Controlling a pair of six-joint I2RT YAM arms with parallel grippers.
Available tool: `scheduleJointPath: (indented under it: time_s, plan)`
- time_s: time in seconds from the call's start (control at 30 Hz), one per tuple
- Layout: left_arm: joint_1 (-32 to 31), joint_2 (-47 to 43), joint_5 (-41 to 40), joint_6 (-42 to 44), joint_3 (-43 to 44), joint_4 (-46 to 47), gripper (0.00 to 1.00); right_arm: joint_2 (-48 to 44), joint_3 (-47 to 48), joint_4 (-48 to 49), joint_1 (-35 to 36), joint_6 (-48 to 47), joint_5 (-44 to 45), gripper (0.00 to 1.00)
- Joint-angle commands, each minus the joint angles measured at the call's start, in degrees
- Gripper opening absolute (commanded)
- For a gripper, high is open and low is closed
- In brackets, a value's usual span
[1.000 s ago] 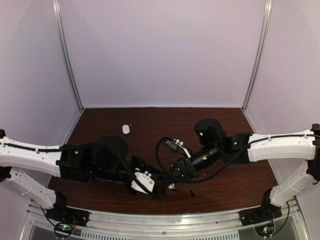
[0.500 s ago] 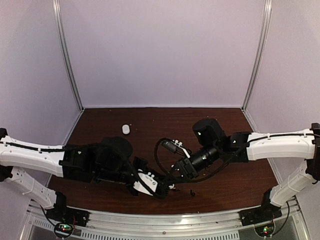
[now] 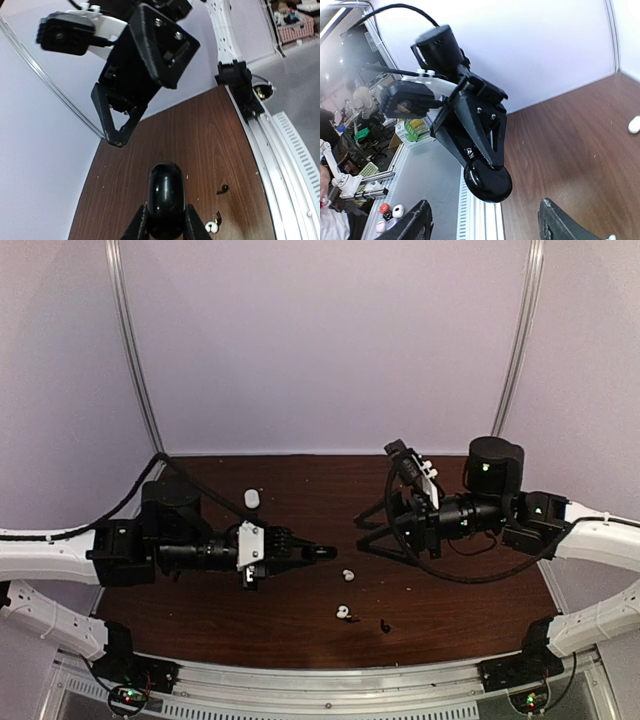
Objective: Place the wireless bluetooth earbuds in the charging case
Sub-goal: Pass from the right arm to the left, then pass from the left arm to the right
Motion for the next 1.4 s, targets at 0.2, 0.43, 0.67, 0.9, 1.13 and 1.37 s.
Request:
scheduleJointPath:
  time_s: [0.2,0.43,0.67,0.9,1.13,1.37]
  plan:
    - [2.6,-2.1,11.5,-19.6,-6.1,27.8,0.0,-4.1,-1.8,13.8,0.4,-13.2,3.5,0.62]
    - [2.7,-2.2,11.3,-23.5,-8.1,33.5,0.0,-1.9,1.3,10.4,3.0,-18.2,2.0,0.57]
    - [2.7,-2.0,11.5,-25.0,-9.2,35.0,0.0,-0.6,4.0,6.5,7.2,-22.1,4.9,0.53]
    - [2.7,-1.3,11.5,-25.6,-9.6,36.7,0.0,2.4,5.7,6.7,8.7,-22.1,5.2,0.5]
    - [2.7,-1.1,11.7,-26.7,-10.4,37.9,0.0,3.2,6.4,7.0,9.1,-21.5,5.3,0.41]
    - [2.7,-0.5,11.7,-27.0,-10.8,38.3,0.0,3.4,6.5,7.2,9.2,-21.3,5.1,0.31]
